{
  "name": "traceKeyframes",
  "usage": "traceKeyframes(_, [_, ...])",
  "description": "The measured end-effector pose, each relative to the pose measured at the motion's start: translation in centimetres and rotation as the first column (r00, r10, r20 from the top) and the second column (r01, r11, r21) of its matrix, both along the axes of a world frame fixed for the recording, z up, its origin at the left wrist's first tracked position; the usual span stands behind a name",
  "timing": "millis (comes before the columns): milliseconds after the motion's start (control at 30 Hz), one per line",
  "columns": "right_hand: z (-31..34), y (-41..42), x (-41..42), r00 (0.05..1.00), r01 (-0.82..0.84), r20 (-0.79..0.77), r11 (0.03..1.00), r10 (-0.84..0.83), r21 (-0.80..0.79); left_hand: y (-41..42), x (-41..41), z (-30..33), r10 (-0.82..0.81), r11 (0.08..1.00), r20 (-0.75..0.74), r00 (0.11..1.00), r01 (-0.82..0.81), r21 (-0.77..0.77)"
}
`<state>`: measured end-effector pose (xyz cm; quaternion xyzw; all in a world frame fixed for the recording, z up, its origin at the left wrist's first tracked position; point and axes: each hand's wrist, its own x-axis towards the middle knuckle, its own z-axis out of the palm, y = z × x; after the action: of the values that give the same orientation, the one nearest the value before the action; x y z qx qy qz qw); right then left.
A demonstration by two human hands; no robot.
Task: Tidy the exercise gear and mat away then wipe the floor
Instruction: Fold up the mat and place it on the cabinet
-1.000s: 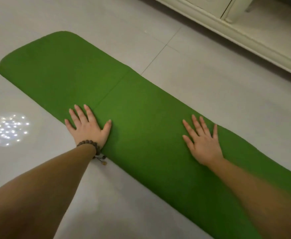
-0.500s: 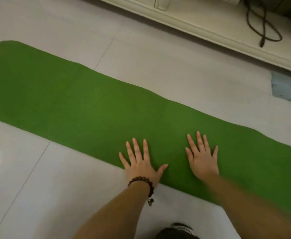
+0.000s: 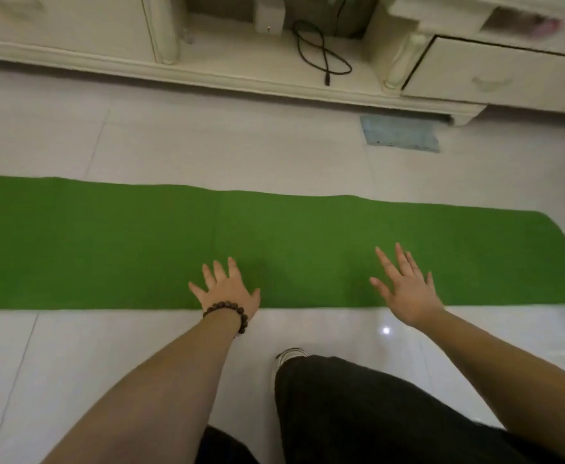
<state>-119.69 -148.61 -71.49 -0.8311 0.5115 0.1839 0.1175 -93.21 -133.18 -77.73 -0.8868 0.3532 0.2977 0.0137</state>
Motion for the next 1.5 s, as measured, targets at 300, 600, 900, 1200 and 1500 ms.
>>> traceKeyframes(300, [2.8, -5.7, -15.8, 0.993, 0.087, -0.07, 0.99, -0.095, -0.107, -6.1, -11.4, 3.0, -0.157, 0.976, 0.076, 0.985, 0.167, -0.141])
traceKeyframes(600, [-10.6, -13.9, -14.6, 0.952, -0.298, 0.074, 0.955, 0.298, -0.009, -18.4, -24.6, -7.3, -0.3, 0.953, -0.021, 0.954, 0.301, 0.027])
traceKeyframes(900, [-17.0, -20.6, -28.1, 0.976, -0.15, 0.142, 0.983, 0.164, -0.106, -20.1, -26.4, -9.0, -0.28, 0.943, 0.092, 0.956, 0.256, 0.215])
traceKeyframes(1200, [-16.0, -25.6, -37.8, 0.966, 0.175, 0.208, 0.981, -0.154, -0.085, -21.5, -28.8, -8.1, -0.256, 0.953, 0.175, 0.951, 0.217, 0.212])
traceKeyframes(1500, [-13.0, -28.7, -40.6, -0.304, 0.803, 0.729, 0.246, -0.613, 0.542, -24.1, -37.2, -9.4, -0.377, 0.923, 0.1, 0.921, 0.365, 0.12])
